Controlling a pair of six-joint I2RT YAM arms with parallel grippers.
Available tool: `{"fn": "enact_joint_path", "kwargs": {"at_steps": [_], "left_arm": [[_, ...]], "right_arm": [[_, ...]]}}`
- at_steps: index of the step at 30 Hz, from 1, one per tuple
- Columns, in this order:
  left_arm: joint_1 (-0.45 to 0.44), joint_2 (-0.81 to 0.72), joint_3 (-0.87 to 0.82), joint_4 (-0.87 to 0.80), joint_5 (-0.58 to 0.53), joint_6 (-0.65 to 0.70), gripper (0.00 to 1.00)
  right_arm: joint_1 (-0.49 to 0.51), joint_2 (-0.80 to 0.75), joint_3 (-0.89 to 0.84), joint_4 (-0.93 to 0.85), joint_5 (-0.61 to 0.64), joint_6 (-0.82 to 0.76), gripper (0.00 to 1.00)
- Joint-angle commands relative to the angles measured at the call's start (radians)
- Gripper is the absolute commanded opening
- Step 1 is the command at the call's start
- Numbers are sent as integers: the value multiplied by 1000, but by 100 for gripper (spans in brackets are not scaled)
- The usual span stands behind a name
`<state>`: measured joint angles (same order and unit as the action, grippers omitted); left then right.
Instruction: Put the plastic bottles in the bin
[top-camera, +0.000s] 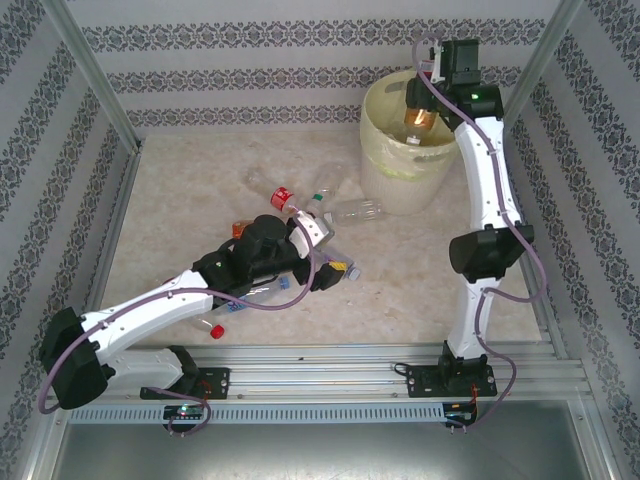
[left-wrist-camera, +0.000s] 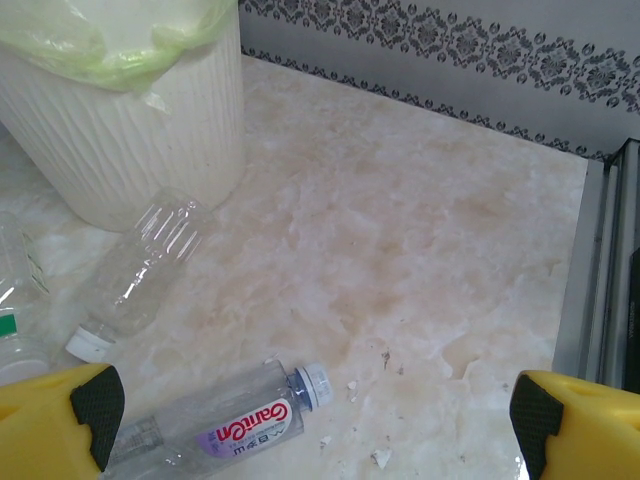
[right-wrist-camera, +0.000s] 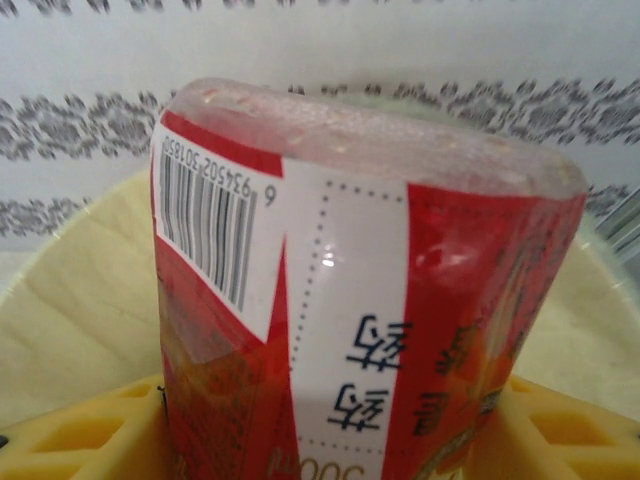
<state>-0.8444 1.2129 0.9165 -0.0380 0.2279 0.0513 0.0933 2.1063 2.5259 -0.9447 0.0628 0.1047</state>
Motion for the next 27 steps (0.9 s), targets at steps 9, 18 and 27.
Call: {"fn": "enact_joint_path", "kwargs": {"at_steps": [9,18,27], "left_arm": [[-13,12,11,10,1,-1,100],[-13,23,15,4,7,-8,100],[-13,34,20,-2,7,-10,100]], "right_arm": [[3,63,23,-116,-63,-20,68],[3,41,-7,-111,-78,-18,78],[-18,-20,4,-100,-121,43,92]]}}
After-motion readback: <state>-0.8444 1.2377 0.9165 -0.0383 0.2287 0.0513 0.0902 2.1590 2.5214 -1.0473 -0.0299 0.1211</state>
